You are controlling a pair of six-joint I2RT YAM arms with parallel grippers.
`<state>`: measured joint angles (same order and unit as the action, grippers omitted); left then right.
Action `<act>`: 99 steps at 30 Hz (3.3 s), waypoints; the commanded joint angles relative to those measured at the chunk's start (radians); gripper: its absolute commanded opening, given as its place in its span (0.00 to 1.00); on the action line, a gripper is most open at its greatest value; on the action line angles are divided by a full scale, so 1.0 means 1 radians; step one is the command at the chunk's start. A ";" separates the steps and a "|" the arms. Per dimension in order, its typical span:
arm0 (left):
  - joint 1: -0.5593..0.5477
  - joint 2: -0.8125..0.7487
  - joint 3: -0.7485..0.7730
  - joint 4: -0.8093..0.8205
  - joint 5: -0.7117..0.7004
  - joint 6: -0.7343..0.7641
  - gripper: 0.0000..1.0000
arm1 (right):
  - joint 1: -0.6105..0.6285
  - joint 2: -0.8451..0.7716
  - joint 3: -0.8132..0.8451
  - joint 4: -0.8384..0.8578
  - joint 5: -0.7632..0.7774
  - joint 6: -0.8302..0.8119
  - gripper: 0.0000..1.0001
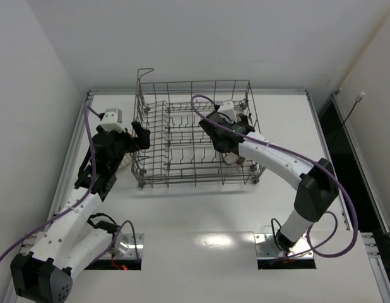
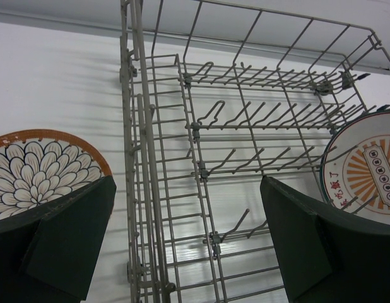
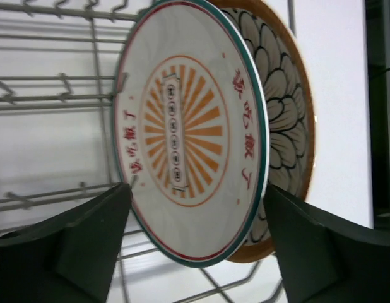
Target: Load the plates into the dish rack
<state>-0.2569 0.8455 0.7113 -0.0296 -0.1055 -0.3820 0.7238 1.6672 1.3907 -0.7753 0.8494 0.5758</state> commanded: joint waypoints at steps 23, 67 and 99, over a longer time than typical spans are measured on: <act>0.073 0.059 0.076 -0.289 -0.531 -0.345 1.00 | -0.012 -0.621 -0.262 0.169 -0.193 -0.116 0.91; 0.771 0.524 -0.330 0.373 0.385 -0.804 0.73 | -0.012 -0.768 -0.526 0.163 -0.355 -0.180 0.93; 0.748 0.100 -0.003 -0.019 0.050 -0.745 0.00 | -0.012 -0.845 -0.515 0.126 -0.481 -0.169 0.93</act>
<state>0.4847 1.0504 0.6476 -0.1112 -0.0196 -1.1007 0.7128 0.8318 0.8455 -0.6601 0.4240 0.3958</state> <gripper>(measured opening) 0.066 0.929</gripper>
